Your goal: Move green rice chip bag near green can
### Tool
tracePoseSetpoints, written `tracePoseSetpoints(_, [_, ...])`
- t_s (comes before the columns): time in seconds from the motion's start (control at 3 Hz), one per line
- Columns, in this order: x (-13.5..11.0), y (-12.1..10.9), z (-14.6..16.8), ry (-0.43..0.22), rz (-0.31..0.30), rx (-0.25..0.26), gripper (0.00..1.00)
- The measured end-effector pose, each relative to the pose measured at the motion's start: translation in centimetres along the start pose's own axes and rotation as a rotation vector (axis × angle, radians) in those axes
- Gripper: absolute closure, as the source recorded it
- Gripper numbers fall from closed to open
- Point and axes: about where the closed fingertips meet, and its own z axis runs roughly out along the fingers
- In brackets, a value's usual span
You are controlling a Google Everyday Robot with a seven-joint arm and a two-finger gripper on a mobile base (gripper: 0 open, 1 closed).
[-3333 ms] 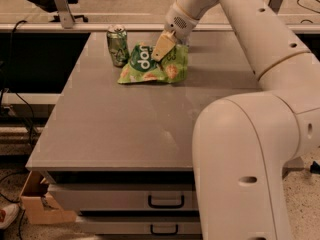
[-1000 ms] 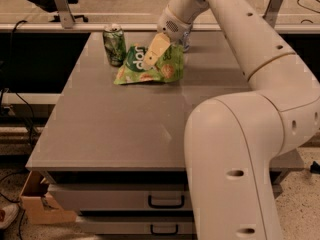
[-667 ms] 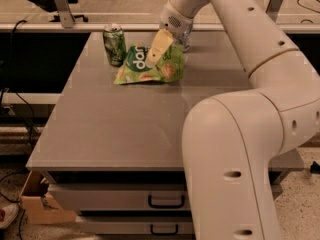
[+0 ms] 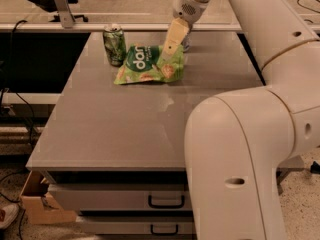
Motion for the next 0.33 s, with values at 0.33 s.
tracePoseSetpoints(0.33, [0.13,-0.01,-0.01,0.001,0.001,0.0,0.0])
